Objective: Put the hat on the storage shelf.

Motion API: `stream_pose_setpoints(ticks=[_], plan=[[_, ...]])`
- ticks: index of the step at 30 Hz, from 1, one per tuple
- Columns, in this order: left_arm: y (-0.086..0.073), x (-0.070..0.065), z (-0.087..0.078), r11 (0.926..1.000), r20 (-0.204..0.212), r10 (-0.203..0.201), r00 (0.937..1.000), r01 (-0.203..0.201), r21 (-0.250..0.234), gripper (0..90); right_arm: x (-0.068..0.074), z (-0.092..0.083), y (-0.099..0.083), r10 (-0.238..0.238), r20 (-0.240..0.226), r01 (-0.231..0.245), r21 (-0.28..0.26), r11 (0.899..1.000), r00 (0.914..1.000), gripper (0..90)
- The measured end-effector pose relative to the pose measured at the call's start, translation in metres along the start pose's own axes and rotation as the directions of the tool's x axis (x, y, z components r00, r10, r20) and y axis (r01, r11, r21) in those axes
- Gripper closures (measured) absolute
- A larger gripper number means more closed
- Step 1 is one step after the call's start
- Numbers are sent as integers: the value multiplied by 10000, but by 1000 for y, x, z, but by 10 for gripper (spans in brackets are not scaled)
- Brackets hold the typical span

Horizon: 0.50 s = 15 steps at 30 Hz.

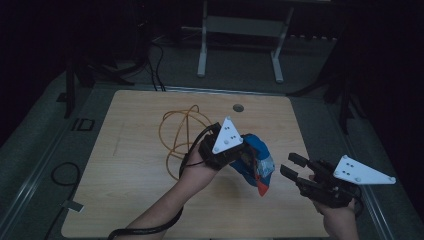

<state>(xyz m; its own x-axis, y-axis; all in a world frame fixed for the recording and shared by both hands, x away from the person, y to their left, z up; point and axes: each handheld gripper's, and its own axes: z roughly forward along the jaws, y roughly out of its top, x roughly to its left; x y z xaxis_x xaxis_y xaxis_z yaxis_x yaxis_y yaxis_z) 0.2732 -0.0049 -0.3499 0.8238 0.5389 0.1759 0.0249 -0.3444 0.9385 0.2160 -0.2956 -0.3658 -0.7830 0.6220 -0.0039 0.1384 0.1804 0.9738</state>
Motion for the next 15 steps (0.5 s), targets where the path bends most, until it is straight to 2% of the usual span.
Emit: stream_pose_setpoints(ticks=[1, 2, 3, 6, 8, 9, 10, 12, 13, 15], plan=[[-1, 1, -2, 9995, 239, 57, 9997, -50, -318, 881, -3, 0, -3, 70, -31, -70, 64, 10000, 10000, 521], [-2, 1, -5, 9982, 22, 242, 9997, -241, -549, 881, -5, 0, -6, 130, 14, -130, 149, 9998, 9999, 520], [-3, 2, -6, 9977, -15, 280, 9996, -281, -610, 881, -7, 0, -10, 170, 72, -171, 180, 9997, 9998, 517], [-6, 5, -10, 9948, 413, 268, 9988, -226, -994, 881, -14, 2, -18, 251, 238, -258, 305, 9992, 9994, 519], [-8, 7, -13, 9916, 859, 382, 9956, -271, -1263, 881, -17, 4, -23, 398, 192, -406, 436, 9982, 9990, 519], [-9, 7, -15, 9882, 1279, 439, 9908, -242, -1511, 881, -17, 5, -24, 392, 163, -399, 467, 9981, 9991, 519], [-9, 7, -17, 9862, 1469, 522, 9878, -279, -1630, 881, -16, 6, -26, 402, 148, -409, 521, 9978, 9991, 519], [-9, 9, -20, 9817, 2245, 673, 9721, -244, -1887, 881, -10, 8, -31, 446, -228, -434, 521, 9977, 9987, 515], [-9, 9, -21, 9803, 2209, 846, 9716, -415, -1929, 881, -10, 8, -31, 446, -228, -434, 521, 9977, 9987, 515], [-9, 10, -23, 9767, 2839, 809, 9554, -191, -2139, 880, -4, 9, -33, 416, -519, -390, 502, 9980, 9978, 508]])
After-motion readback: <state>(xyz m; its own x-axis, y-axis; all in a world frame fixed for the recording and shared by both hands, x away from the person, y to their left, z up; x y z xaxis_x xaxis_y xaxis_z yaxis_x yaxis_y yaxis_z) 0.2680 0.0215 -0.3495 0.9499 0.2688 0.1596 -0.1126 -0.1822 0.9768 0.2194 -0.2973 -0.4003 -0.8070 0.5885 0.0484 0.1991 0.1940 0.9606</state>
